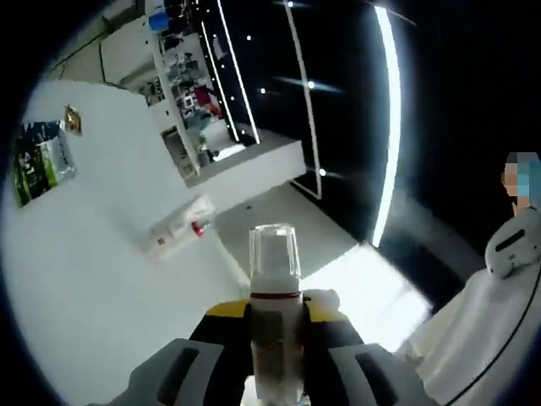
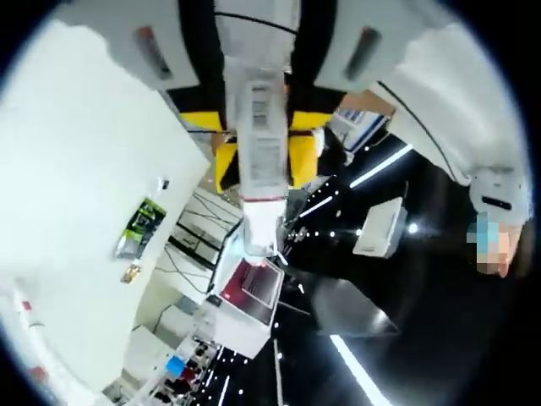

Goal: Arrange the skincare products in the storage area until every visible bottle or jar stands upright without overlapping.

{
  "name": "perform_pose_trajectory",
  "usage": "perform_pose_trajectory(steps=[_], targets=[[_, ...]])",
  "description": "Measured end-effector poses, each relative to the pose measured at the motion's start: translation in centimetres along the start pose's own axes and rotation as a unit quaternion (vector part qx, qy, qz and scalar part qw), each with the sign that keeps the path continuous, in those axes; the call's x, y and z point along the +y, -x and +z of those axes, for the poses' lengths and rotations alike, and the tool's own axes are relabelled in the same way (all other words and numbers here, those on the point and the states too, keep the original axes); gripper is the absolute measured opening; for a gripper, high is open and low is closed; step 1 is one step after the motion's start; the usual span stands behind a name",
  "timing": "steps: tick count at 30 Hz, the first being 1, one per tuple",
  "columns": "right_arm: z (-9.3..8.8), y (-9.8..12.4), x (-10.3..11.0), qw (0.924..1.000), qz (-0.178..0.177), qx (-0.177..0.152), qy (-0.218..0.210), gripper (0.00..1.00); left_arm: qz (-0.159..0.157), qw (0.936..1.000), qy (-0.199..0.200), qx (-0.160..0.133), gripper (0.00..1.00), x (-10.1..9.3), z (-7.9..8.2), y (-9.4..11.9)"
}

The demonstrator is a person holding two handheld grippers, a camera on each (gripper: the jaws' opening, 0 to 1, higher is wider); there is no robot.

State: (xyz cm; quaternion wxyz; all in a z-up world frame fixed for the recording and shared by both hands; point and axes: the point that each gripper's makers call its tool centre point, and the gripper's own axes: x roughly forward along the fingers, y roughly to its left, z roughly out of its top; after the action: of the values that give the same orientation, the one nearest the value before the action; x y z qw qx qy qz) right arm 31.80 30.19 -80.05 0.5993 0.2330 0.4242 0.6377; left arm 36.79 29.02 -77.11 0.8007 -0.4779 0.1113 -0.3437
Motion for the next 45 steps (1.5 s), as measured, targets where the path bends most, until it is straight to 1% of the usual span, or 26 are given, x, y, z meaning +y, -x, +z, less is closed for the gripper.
perform_pose_trajectory(steps=[4, 7, 9, 11, 12, 16, 21, 23, 24, 26, 27, 28, 29, 30, 31, 32, 33, 34, 35, 37, 39, 40, 41, 42, 44, 45], targets=[[-0.2, -0.1, -0.7, 0.9978, -0.027, 0.040, 0.046, 0.44, 0.030, 0.9975, -0.064, -0.002, 0.23, 0.4, 1.6, 1.1], [0.4, 0.5, -0.3, 0.9983, -0.024, 0.031, 0.044, 0.45, 0.060, 0.9937, -0.095, -0.001, 0.23, 1.5, 2.5, 1.8], [1.1, 1.2, -0.2, 0.9985, -0.027, 0.017, 0.045, 0.46, 0.068, 0.9923, -0.103, -0.001, 0.23, 1.8, 2.7, 1.9], [1.6, 1.6, -0.3, 0.9983, -0.035, 0.005, 0.046, 0.47, 0.066, 0.9911, -0.115, 0.008, 0.23, 1.9, 2.5, 1.7], [2.5, 2.1, -0.5, 0.9977, -0.044, -0.018, 0.049, 0.46, 0.076, 0.9891, -0.124, 0.020, 0.23, 2.4, 2.2, 1.5], [4.1, 2.9, -0.8, 0.9939, -0.080, -0.048, 0.059, 0.44, 0.097, 0.9868, -0.127, 0.023, 0.23, 3.3, 1.5, 1.3], [5.2, 2.8, -1.2, 0.9886, -0.122, -0.065, 0.060, 0.43, 0.138, 0.9806, -0.131, 0.047, 0.23, 4.5, 0.0, 0.7], [5.4, 2.6, -1.8, 0.9854, -0.145, -0.065, 0.062, 0.42, 0.148, 0.9755, -0.150, 0.064, 0.23, 4.7, -0.5, 0.6], [5.2, 2.7, -2.2, 0.9832, -0.163, -0.059, 0.059, 0.42, 0.158, 0.9675, -0.178, 0.087, 0.23, 4.9, -0.9, 0.4], [5.0, 2.4, -2.7, 0.9790, -0.185, -0.043, 0.074, 0.42, 0.170, 0.9572, -0.211, 0.101, 0.23, 4.8, -1.2, 0.0], [5.0, 1.9, -2.6, 0.9796, -0.182, -0.044, 0.074, 0.40, 0.175, 0.9493, -0.235, 0.115, 0.23, 4.7, -1.6, -0.3], [5.0, 1.8, -2.7, 0.9802, -0.181, -0.042, 0.068, 0.35, 0.175, 0.9439, -0.250, 0.127, 0.23, 4.5, -1.9, -0.5], [4.8, 1.6, -2.8, 0.9807, -0.184, -0.040, 0.054, 0.32, 0.173, 0.9345, -0.279, 0.139, 0.23, 4.1, -2.3, -0.9], [4.8, 1.5, -3.0, 0.9802, -0.187, -0.040, 0.049, 0.32, 0.172, 0.9278, -0.297, 0.146, 0.23, 4.0, -2.5, -1.1], [4.8, 1.4, -3.1, 0.9800, -0.188, -0.040, 0.050, 0.32, 0.154, 0.9269, -0.302, 0.161, 0.23, 3.3, -3.3, -1.6], [4.7, 1.3, -3.5, 0.9768, -0.204, -0.035, 0.055, 0.31, 0.138, 0.9268, -0.303, 0.173, 0.23, 2.8, -4.0, -2.0], [4.4, 1.3, -3.7, 0.9754, -0.212, -0.028, 0.054, 0.27, 0.138, 0.9191, -0.324, 0.178, 0.23, 2.6, -4.1, -2.2], [4.6, 2.0, -4.4, 0.9682, -0.240, -0.031, 0.061, 0.25, 0.156, 0.9026, -0.356, 0.184, 0.23, 3.0, -3.8, -2.0], [4.5, 1.8, -3.8, 0.9745, -0.214, -0.027, 0.060, 0.24, 0.153, 0.9045, -0.354, 0.183, 0.23, 2.8, -3.9, -2.2], [5.0, 2.3, -3.6, 0.9756, -0.209, -0.049, 0.048, 0.24, 0.150, 0.9065, -0.353, 0.176, 0.24, 2.6, -3.6, -2.4], [4.9, 2.5, -3.9, 0.9755, -0.211, -0.051, 0.033, 0.23, 0.150, 0.8991, -0.366, 0.187, 0.25, 2.8, -3.8, -2.5], [5.1, 2.5, -4.0, 0.9752, -0.211, -0.061, 0.028, 0.23, 0.150, 0.8980, -0.369, 0.187, 0.25, 2.8, -3.7, -2.5], [5.4, 2.6, -4.0, 0.9749, -0.210, -0.073, 0.016, 0.23, 0.148, 0.8928, -0.384, 0.183, 0.26, 2.7, -3.5, -2.3], [5.6, 2.8, -4.1, 0.9735, -0.214, -0.078, 0.017, 0.23, 0.143, 0.8779, -0.413, 0.196, 0.27, 3.0, -3.6, -1.8], [6.4, 3.3, -4.3, 0.9703, -0.223, -0.092, 0.023, 0.23, 0.163, 0.8704, -0.413, 0.213, 0.41, 4.0, -3.8, -0.7], [6.7, 3.5, -4.5, 0.9696, -0.224, -0.095, 0.025, 0.23, 0.173, 0.8639, -0.419, 0.219, 0.47, 4.5, -3.7, -0.1]])
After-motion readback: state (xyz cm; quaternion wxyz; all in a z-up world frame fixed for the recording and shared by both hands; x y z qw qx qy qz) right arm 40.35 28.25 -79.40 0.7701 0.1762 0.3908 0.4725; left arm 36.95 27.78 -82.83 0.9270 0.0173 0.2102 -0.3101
